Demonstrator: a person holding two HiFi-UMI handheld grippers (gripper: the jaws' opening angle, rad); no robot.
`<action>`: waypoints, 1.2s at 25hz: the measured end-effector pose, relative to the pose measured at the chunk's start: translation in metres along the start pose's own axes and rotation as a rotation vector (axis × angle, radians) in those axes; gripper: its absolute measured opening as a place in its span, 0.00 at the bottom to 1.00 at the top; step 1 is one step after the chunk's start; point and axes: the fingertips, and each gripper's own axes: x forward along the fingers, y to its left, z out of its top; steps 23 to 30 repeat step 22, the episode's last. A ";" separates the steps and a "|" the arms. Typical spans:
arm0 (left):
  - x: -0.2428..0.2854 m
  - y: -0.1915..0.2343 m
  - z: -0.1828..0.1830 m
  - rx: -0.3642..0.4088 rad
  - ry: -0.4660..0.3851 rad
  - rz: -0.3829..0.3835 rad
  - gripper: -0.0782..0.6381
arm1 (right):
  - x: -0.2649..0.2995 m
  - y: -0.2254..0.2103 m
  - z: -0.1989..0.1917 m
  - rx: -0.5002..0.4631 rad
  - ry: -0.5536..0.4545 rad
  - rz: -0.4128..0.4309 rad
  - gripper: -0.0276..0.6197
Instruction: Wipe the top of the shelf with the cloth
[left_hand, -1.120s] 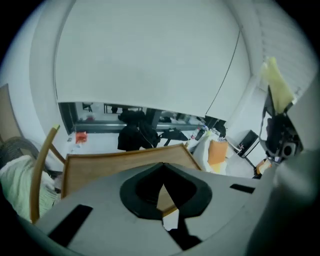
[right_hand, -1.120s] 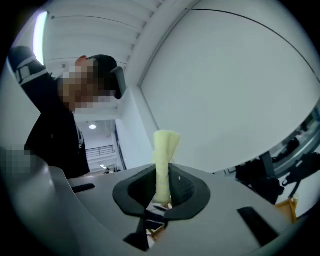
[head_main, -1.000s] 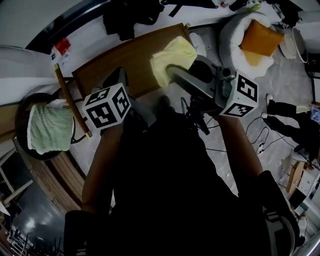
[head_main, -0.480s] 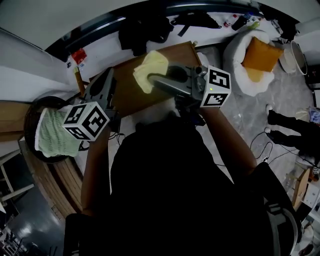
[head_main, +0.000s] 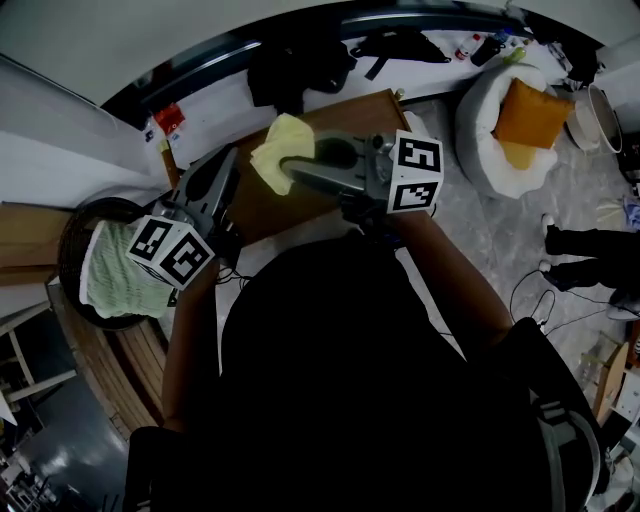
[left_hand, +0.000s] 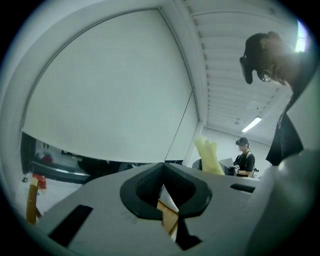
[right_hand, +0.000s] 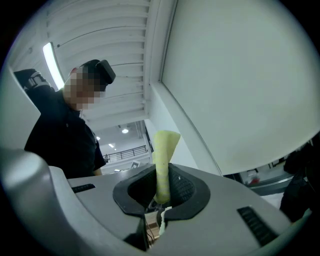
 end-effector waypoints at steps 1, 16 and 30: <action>0.000 -0.001 0.001 -0.004 -0.002 -0.009 0.12 | 0.000 -0.001 0.000 0.002 -0.002 -0.004 0.12; -0.004 -0.008 -0.009 -0.009 0.054 -0.083 0.12 | 0.006 -0.009 -0.016 -0.035 0.036 -0.044 0.12; -0.008 -0.008 -0.016 -0.011 0.063 -0.094 0.12 | 0.007 -0.020 -0.019 -0.049 0.044 -0.061 0.12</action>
